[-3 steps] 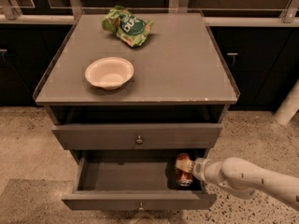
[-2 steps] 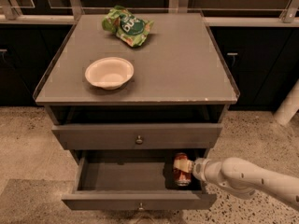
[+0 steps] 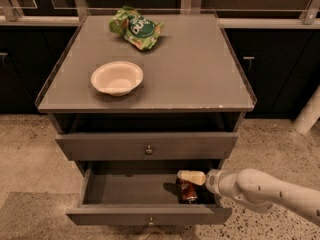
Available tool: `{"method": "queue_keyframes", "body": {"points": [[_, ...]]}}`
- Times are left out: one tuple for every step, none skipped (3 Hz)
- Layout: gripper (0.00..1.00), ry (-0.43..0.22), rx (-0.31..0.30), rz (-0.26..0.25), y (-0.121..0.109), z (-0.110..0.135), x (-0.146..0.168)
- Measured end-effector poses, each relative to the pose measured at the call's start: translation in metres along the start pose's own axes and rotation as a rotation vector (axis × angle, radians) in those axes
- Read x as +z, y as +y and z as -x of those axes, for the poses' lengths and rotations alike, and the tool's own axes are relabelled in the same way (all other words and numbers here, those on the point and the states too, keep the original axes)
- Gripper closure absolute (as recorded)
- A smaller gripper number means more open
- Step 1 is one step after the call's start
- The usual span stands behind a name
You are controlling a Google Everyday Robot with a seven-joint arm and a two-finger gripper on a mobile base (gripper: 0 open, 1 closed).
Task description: Place coke can into middle drawer
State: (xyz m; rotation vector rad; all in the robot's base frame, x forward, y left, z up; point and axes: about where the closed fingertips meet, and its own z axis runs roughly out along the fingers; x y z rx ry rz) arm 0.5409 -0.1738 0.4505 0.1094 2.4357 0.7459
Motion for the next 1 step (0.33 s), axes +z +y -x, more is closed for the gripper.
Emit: {"method": "queue_keyframes", "body": {"points": [[0.0, 0.0, 0.0, 0.0, 0.0, 0.0, 0.0]]}}
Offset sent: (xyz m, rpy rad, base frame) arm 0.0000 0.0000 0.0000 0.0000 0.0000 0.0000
